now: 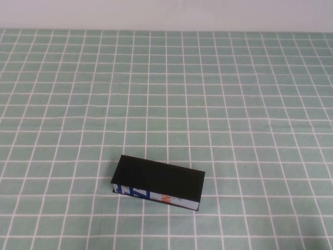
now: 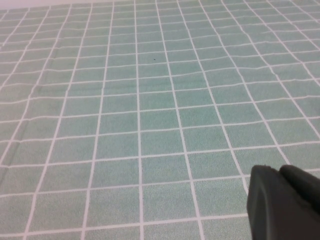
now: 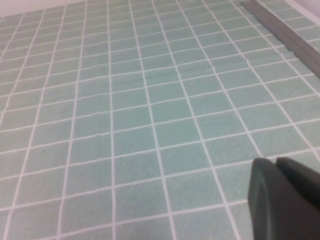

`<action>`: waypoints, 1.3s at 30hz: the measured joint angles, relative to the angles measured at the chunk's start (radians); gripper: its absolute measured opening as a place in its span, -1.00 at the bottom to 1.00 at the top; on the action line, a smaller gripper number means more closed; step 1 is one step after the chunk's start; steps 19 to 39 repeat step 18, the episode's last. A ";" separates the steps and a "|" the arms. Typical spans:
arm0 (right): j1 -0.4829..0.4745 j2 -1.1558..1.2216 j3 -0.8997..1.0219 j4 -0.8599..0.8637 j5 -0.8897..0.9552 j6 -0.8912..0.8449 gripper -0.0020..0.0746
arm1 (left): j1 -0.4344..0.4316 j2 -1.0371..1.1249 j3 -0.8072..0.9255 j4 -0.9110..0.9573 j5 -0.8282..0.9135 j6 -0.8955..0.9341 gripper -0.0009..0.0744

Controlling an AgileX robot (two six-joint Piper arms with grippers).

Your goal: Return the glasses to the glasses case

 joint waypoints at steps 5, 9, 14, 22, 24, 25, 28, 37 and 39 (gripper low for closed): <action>0.000 0.000 0.000 -0.002 0.000 -0.034 -0.98 | 0.000 0.000 0.000 0.000 0.000 0.000 -0.98; 0.000 -0.002 0.000 0.010 0.000 -0.085 -0.98 | 0.000 0.000 0.000 0.000 0.000 0.000 -0.98; -0.001 -0.004 -0.002 0.015 0.014 -0.098 -0.98 | 0.000 0.000 0.000 0.000 0.000 0.000 -0.98; -0.001 -0.004 -0.003 0.025 0.021 -0.100 -0.98 | 0.000 0.000 0.000 0.000 0.000 0.000 -0.98; -0.001 -0.004 -0.003 0.025 0.021 -0.100 -0.98 | 0.000 0.000 0.000 0.000 0.000 0.000 -0.98; -0.001 -0.004 -0.003 0.025 0.021 -0.100 -0.98 | 0.000 0.000 0.000 0.000 0.000 0.000 -0.98; -0.001 -0.004 -0.003 0.025 0.021 -0.100 -0.98 | 0.000 0.000 0.000 0.000 0.000 0.000 -0.98; -0.001 -0.004 -0.003 0.025 0.021 -0.100 -0.98 | 0.000 0.000 0.000 0.000 0.000 0.000 -0.98; -0.001 -0.004 -0.003 0.025 0.021 -0.100 -0.98 | 0.000 0.000 0.000 0.000 0.000 0.000 -0.98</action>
